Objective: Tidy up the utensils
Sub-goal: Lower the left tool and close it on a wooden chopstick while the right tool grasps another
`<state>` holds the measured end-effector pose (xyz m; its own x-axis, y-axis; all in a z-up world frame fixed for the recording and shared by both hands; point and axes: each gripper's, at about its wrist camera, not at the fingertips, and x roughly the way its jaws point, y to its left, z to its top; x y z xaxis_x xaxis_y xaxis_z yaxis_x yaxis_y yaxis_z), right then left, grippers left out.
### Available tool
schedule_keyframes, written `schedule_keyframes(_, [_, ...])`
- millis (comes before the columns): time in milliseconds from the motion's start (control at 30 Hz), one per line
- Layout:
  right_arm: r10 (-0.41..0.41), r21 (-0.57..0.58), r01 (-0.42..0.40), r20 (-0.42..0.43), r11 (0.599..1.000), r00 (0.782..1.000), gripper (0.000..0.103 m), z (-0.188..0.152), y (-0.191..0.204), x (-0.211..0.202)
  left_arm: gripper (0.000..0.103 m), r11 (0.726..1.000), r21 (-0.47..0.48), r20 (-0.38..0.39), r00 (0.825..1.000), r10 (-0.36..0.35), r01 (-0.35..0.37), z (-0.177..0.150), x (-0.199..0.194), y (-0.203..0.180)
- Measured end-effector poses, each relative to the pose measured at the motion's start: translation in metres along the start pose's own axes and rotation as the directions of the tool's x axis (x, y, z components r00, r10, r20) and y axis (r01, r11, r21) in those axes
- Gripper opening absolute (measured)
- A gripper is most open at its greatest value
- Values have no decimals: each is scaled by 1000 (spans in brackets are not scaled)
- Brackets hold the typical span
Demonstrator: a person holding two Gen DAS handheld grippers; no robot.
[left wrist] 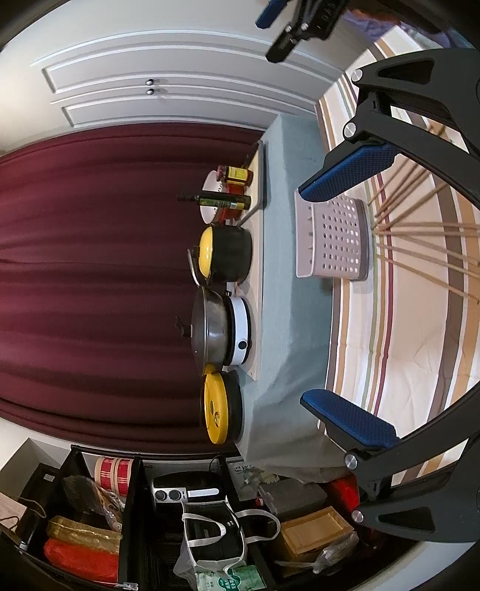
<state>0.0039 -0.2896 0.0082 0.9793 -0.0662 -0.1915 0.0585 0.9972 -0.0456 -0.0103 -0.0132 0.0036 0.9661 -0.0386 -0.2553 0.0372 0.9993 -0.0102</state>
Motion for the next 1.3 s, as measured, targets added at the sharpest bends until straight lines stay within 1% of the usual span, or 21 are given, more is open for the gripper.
schedule_keyframes(133, [17, 17, -16, -54, 1000, 998, 97, -25, -8, 18, 99, 999, 28, -50, 999, -18, 20, -26, 20, 0])
schedule_keyframes(200, [38, 31, -35, -93, 999, 995, 97, -42, -13, 29, 99, 998, 46, -99, 995, -25, 30, -47, 35, 1])
schedule_keyframes(333, [41, 32, -36, -187, 999, 982, 97, -82, -19, 51, 99, 997, 67, -203, 979, -31, 46, -92, 62, 5])
schedule_keyframes(367, [41, 30, -35, -201, 999, 979, 97, -92, -19, 54, 99, 996, 69, -236, 971, -35, 53, -107, 69, 7])
schedule_keyframes(433, [32, 30, -25, -241, 999, 970, 97, -113, -21, 63, 98, 996, 69, -272, 962, -35, 56, -128, 77, 12])
schedule_keyframes(467, [32, 33, -25, -255, 999, 966, 97, -120, -21, 65, 96, 996, 74, -294, 955, -31, 55, -141, 83, 14])
schedule_keyframes(500, [35, 38, -26, -267, 999, 963, 97, -128, -22, 68, 92, 996, 74, -307, 951, -32, 57, -150, 86, 15])
schedule_keyframes(533, [36, 40, -26, -276, 999, 961, 97, -135, -22, 70, 90, 996, 73, -319, 947, -33, 60, -162, 89, 17])
schedule_keyframes(633, [23, 30, -15, -304, 999, 952, 97, -155, -23, 74, 85, 995, 78, -328, 944, -28, 57, -187, 93, 21])
schedule_keyframes(700, [21, 31, -12, -318, 999, 948, 97, -166, -25, 75, 76, 995, 82, -337, 941, -32, 63, -203, 95, 23])
schedule_keyframes(733, [21, 33, -11, -324, 999, 946, 97, -171, -25, 76, 74, 994, 81, -342, 939, -37, 68, -208, 96, 23])
schedule_keyframes(767, [21, 34, -10, -327, 999, 945, 97, -177, -27, 77, 71, 994, 79, -346, 937, -44, 76, -213, 96, 24])
schedule_keyframes(900, [24, 40, -11, -342, 999, 939, 97, -189, -29, 80, 61, 992, 105, -355, 934, -28, 70, -224, 97, 21])
schedule_keyframes(933, [26, 40, -13, -343, 999, 939, 97, -191, -28, 79, 60, 991, 110, -355, 934, -29, 73, -224, 95, 20])
schedule_keyframes(1167, [40, 39, -29, -334, 999, 942, 96, -194, -25, 77, 45, 986, 147, -368, 930, -25, 84, -238, 95, 11])
schedule_keyframes(1200, [44, 40, -33, -334, 999, 942, 96, -195, -25, 77, 41, 985, 147, -363, 931, -31, 90, -238, 95, 11])
schedule_keyframes(1233, [46, 41, -35, -334, 999, 941, 96, -196, -25, 77, 38, 985, 148, -363, 931, -34, 94, -238, 94, 11])
schedule_keyframes(1300, [52, 45, -39, -333, 998, 941, 96, -198, -25, 76, 23, 983, 145, -362, 931, -49, 109, -239, 94, 10])
